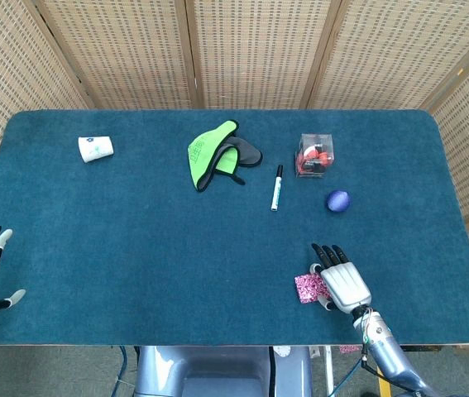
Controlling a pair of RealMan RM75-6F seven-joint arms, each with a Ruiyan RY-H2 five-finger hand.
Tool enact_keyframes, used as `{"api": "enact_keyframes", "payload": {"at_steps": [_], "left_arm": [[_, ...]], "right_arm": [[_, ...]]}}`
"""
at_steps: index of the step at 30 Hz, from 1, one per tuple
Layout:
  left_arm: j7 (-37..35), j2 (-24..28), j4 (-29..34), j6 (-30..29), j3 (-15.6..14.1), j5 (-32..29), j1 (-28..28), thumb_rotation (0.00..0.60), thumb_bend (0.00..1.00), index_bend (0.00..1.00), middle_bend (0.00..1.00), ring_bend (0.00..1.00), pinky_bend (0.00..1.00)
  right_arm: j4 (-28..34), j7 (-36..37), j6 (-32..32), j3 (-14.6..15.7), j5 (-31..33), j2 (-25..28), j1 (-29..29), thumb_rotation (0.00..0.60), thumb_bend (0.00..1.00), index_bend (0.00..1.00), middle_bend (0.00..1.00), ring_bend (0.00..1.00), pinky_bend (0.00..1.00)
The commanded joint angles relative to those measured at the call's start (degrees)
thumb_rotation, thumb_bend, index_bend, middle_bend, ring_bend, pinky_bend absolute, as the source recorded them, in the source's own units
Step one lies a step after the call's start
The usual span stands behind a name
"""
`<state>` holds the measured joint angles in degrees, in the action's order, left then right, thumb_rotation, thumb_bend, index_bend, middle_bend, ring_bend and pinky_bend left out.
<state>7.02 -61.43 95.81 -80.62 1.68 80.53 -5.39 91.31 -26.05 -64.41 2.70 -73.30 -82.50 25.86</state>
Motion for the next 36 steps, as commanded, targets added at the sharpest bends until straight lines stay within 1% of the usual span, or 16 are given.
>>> {"api": "enact_keyframes", "payload": {"at_steps": [1, 7, 23, 28, 34, 36], "left_arm": [[0.0, 0.0, -0.02, -0.02, 0.0, 0.0, 0.01, 0.6, 0.0, 0.0, 0.0, 0.0, 0.0], [0.12, -0.03, 0.05, -0.02, 0.02, -0.05, 0.0, 0.6, 0.0, 0.0, 0.0, 0.0, 0.0], [0.01, 0.02, 0.03, 0.05, 0.0, -0.04, -0.02, 0.6, 0.0, 0.0, 0.0, 0.0, 0.0], [0.11, -0.02, 0.06, -0.01, 0.01, -0.05, 0.0, 0.6, 0.0, 0.0, 0.0, 0.0, 0.0], [0.09, -0.02, 0.07, -0.03, 0.0, -0.02, 0.01, 0.6, 0.0, 0.0, 0.0, 0.0, 0.0], [0.08, 0.0, 0.08, -0.02, 0.01, -0.03, 0.0, 0.6, 0.0, 0.0, 0.0, 0.0, 0.0]], "right_arm": [[-1.17, 0.85, 0.35, 0.24, -0.83, -0.46, -0.17, 0.6, 0.34, 0.45, 0.01, 0.0, 0.05], [-3.2, 0.13, 1.25, 0.14, -1.49, -1.39, -0.04, 0.6, 0.34, 0.45, 0.01, 0.0, 0.05], [-3.84, -1.85, 2.24, -0.68, -0.49, -1.64, -0.29, 0.6, 0.34, 0.45, 0.01, 0.0, 0.05], [-3.25, -2.78, 2.51, -0.69, -0.3, -1.15, -0.39, 0.6, 0.32, 0.37, 0.0, 0.0, 0.05], [-3.01, -3.46, 2.82, -0.93, 0.08, -1.1, -0.48, 0.6, 0.31, 0.33, 0.0, 0.0, 0.05], [-2.95, -3.71, 2.98, -0.98, 0.33, -1.04, -0.47, 0.6, 0.31, 0.31, 0.0, 0.0, 0.05]]}}
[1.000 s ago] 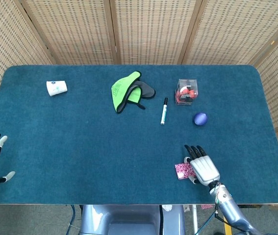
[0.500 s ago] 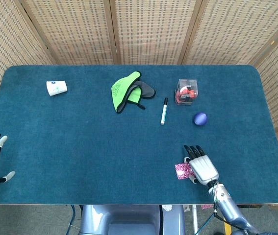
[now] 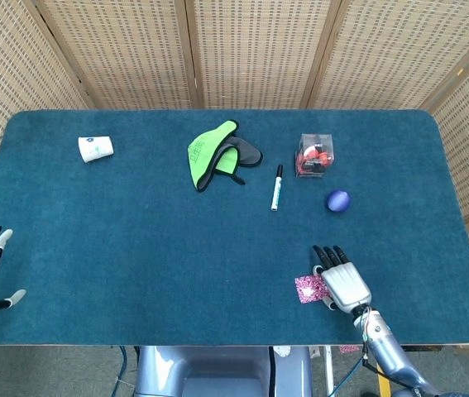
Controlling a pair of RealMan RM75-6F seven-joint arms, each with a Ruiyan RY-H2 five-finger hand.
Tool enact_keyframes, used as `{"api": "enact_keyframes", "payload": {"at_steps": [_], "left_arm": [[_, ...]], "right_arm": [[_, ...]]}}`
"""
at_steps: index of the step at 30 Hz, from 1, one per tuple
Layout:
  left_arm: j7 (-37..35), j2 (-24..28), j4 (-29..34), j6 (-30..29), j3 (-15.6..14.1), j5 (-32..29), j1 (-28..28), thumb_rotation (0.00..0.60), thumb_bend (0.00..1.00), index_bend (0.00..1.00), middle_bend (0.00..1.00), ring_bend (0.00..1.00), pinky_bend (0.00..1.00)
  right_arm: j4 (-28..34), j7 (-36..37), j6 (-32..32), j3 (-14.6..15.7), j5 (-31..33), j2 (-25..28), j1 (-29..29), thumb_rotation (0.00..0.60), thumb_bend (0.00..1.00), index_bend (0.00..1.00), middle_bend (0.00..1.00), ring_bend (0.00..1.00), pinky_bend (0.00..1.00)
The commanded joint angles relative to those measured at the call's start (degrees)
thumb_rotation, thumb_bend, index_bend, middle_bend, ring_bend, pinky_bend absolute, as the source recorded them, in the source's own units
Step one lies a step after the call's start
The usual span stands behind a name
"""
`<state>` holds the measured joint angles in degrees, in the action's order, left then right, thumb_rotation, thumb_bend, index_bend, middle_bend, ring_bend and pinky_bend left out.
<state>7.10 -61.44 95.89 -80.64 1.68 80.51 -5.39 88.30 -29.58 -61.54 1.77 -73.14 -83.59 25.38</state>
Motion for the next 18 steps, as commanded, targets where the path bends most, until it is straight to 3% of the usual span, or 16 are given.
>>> {"api": "enact_keyframes", "payload": {"at_steps": [1, 6, 15, 17, 18], "left_arm": [[-0.02, 0.01, -0.02, 0.01, -0.01, -0.01, 0.0, 0.6, 0.0, 0.0, 0.0, 0.0, 0.0], [-0.03, 0.02, -0.01, 0.01, 0.0, 0.01, 0.0, 0.6, 0.0, 0.0, 0.0, 0.0, 0.0], [-0.1, -0.02, -0.06, -0.01, 0.0, 0.05, -0.01, 0.6, 0.0, 0.0, 0.0, 0.0, 0.0], [-0.15, -0.01, -0.05, 0.04, 0.02, 0.01, -0.03, 0.6, 0.0, 0.0, 0.0, 0.0, 0.0], [-0.36, 0.02, -0.05, 0.09, 0.03, 0.01, -0.05, 0.6, 0.0, 0.0, 0.0, 0.0, 0.0]], "right_arm": [[0.11, -0.33, 0.2, -0.09, 0.34, 0.08, -0.01, 0.6, 0.31, 0.3, 0.0, 0.0, 0.05], [0.34, -0.66, 0.25, -0.35, 0.84, 0.17, -0.11, 0.6, 0.31, 0.24, 0.0, 0.0, 0.05], [2.67, 0.06, -0.53, -0.48, 0.38, 1.78, -0.63, 0.6, 0.31, 0.24, 0.0, 0.0, 0.05], [5.49, 2.04, -2.85, -0.44, -1.75, 4.13, -1.54, 0.6, 0.31, 0.24, 0.0, 0.0, 0.04], [7.22, 4.85, -7.07, -0.2, -5.39, 6.46, -3.13, 0.6, 0.31, 0.24, 0.0, 0.0, 0.03]]}}
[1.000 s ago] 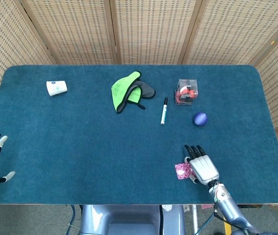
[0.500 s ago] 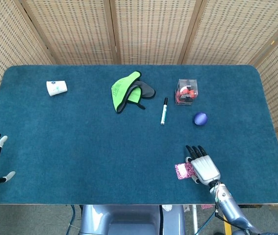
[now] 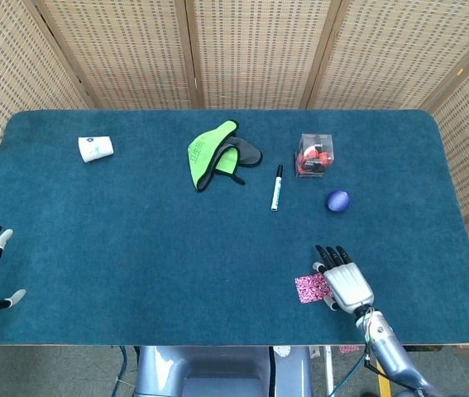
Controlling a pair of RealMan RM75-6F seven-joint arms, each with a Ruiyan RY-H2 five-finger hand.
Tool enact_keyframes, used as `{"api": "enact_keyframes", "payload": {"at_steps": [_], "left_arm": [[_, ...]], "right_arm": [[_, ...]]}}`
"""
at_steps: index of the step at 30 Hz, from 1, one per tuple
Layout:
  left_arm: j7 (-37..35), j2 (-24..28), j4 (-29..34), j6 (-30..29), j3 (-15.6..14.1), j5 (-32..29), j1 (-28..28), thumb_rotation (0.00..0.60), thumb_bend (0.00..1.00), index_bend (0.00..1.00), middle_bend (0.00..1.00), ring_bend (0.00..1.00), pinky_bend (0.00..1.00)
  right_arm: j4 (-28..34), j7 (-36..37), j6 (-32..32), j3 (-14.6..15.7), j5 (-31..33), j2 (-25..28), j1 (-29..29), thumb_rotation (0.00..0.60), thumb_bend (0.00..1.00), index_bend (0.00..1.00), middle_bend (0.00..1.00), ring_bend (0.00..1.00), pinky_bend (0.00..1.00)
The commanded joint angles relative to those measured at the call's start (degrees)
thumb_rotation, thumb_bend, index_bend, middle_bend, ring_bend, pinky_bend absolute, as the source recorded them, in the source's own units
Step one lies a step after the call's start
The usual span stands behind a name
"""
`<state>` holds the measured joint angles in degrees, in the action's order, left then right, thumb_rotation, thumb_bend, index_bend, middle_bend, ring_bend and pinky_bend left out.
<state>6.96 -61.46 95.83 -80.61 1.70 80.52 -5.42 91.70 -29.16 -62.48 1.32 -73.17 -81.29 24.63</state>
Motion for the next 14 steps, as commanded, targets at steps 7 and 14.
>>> {"api": "enact_keyframes", "payload": {"at_steps": [7, 14], "left_arm": [[-1.02, 0.25, -0.3, 0.41, -0.02, 0.1, -0.16, 0.6, 0.0, 0.0, 0.0, 0.0, 0.0], [-1.37, 0.23, -0.51, 0.09, -0.18, 0.64, -0.04, 0.6, 0.0, 0.0, 0.0, 0.0, 0.0]], "right_arm": [[-8.03, 21.34, -25.01, 3.2, -20.29, 4.55, -10.57, 0.6, 0.18, 0.21, 0.0, 0.0, 0.02], [-14.1, 26.37, -32.2, 2.66, -21.82, 2.38, -14.73, 0.6, 0.0, 0.1, 0.0, 0.0, 0.02]]}}
